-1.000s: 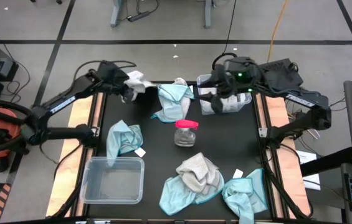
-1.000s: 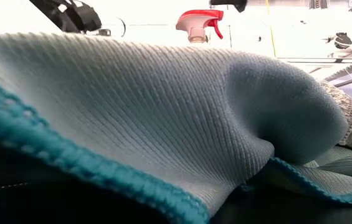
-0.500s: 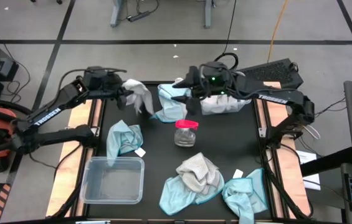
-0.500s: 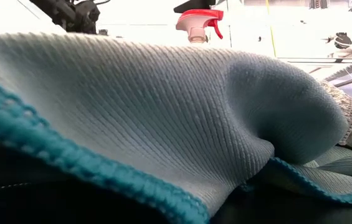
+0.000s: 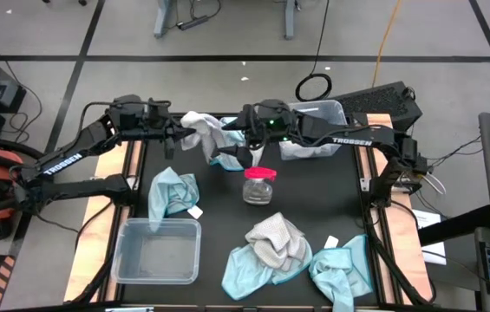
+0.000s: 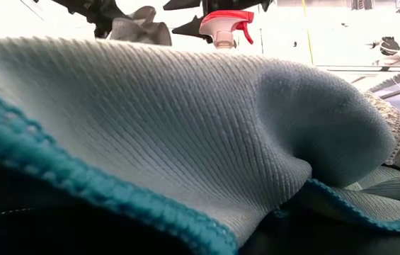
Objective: Sort microfiber towel by color & place in baskets
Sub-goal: Put the gray towel into the top transparent bin
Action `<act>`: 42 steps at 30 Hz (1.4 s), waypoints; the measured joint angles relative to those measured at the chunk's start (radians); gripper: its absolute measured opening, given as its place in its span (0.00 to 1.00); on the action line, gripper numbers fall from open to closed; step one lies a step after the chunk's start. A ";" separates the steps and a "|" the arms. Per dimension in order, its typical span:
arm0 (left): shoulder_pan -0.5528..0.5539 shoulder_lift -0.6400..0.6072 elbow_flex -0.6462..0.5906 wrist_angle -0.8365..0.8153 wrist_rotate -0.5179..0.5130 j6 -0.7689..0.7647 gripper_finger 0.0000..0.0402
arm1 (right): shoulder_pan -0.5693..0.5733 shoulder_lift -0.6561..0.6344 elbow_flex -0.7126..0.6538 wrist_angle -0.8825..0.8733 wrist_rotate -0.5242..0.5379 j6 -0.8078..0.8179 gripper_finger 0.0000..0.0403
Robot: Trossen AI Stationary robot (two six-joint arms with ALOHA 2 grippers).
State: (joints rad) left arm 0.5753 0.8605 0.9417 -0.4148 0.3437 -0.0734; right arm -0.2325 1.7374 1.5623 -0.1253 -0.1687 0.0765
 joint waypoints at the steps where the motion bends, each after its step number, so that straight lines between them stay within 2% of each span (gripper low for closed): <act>1: -0.010 0.000 0.000 0.010 0.005 0.000 0.03 | 0.000 0.007 0.000 0.000 0.014 0.006 0.88; 9: -0.073 0.000 0.000 0.055 0.049 0.000 0.03 | -0.001 0.016 0.000 0.095 0.058 0.008 0.88; 15: -0.114 0.004 0.000 0.143 0.050 0.000 0.03 | -0.001 0.027 0.000 0.114 0.010 0.021 0.88; 23: -0.163 0.055 0.001 0.176 0.051 -0.001 0.03 | 0.013 0.051 0.000 0.168 0.013 0.076 0.85; 26: -0.183 0.070 0.001 0.184 0.051 0.000 0.03 | 0.012 0.057 0.000 0.163 0.014 0.080 0.77; 34: -0.198 0.075 0.011 0.221 0.049 0.001 0.04 | 0.012 0.059 0.000 0.125 -0.017 0.078 0.41; 42: -0.198 0.074 0.019 0.214 0.047 0.006 0.05 | 0.012 0.059 0.000 0.119 -0.021 0.069 0.14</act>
State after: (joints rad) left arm 0.3771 0.9348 0.9611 -0.2009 0.3906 -0.0677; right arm -0.2207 1.7966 1.5620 -0.0058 -0.1898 0.1458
